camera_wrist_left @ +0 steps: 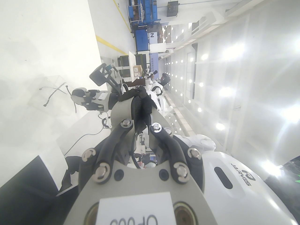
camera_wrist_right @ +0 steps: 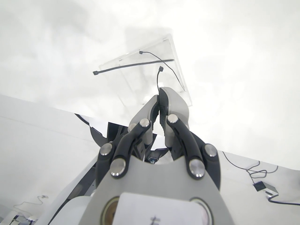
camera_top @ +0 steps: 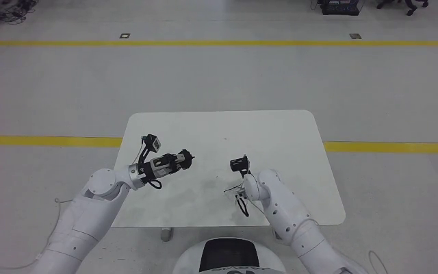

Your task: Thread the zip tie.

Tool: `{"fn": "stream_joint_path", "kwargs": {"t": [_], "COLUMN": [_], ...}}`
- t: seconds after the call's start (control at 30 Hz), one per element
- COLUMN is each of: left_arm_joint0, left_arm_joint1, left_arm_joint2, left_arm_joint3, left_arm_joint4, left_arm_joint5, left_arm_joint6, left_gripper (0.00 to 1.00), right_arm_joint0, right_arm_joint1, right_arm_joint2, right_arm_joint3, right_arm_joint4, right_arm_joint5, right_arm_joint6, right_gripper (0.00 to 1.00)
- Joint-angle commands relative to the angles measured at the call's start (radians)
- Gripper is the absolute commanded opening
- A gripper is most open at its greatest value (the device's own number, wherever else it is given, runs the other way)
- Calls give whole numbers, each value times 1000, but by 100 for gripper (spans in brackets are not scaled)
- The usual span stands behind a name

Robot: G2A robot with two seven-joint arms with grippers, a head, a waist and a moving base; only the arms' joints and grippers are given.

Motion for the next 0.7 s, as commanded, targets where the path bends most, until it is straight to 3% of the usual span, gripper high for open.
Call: {"fn": "stream_joint_path", "kwargs": {"t": [0.0,0.4,0.67], "left_arm_joint0": [0,0,0], "left_arm_joint1": [0,0,0], "left_arm_joint2": [0,0,0], "left_arm_joint3": [0,0,0], "left_arm_joint4": [0,0,0], "left_arm_joint5": [0,0,0], "left_arm_joint6": [0,0,0], "left_gripper": [0,0,0], "right_arm_joint0": [-3,-45,-117], "right_arm_joint1": [1,14,30], "right_arm_joint2": [2,39,92], "right_arm_joint3": [-6,-95,-192], "right_arm_joint4": [-9,-32,-9], "right_arm_joint5": [4,-1,-66], "right_arm_joint6": [1,-58,-168], "right_gripper": [0,0,0]}}
